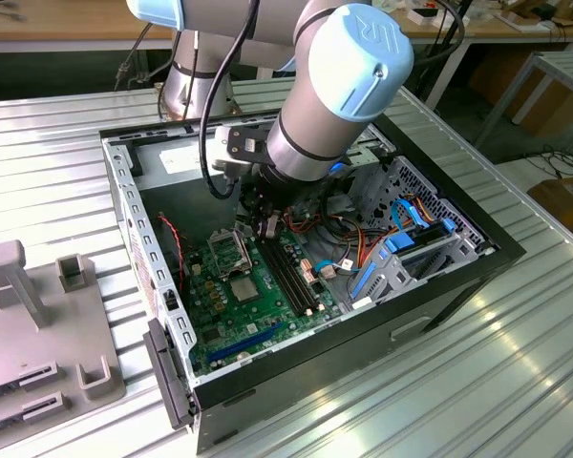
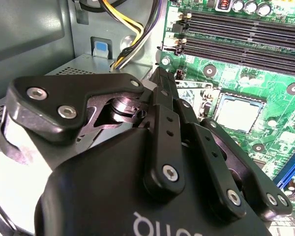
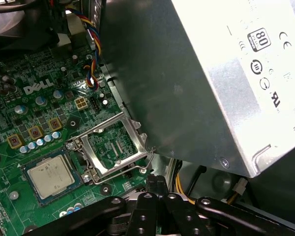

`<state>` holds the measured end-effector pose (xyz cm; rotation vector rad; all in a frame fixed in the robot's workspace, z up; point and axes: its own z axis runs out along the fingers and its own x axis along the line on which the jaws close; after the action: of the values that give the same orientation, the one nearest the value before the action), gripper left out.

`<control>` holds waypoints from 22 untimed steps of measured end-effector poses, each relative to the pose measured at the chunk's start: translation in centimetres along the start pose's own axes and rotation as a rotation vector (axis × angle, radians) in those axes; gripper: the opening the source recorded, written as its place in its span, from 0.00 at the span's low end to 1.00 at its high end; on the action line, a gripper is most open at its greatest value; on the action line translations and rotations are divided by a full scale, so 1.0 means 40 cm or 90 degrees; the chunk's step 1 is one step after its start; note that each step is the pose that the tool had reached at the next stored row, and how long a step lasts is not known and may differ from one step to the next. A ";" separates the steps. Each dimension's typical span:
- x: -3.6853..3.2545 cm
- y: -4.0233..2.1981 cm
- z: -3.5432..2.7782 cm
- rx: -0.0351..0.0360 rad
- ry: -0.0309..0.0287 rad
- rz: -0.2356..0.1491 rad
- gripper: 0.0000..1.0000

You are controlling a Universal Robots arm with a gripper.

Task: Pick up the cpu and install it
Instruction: 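Close the cpu cover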

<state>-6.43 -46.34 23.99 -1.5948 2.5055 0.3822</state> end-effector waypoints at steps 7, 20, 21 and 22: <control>0.001 -0.005 0.013 0.0000 0.0001 0.000 0.11; 0.006 -0.016 0.047 -0.0068 -0.0147 0.000 0.11; 0.007 -0.016 0.050 -0.0070 -0.0150 0.000 0.11; 0.008 -0.017 0.053 -0.0071 -0.0153 0.000 0.11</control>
<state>-5.98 -46.28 21.79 -1.5851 2.4898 0.4136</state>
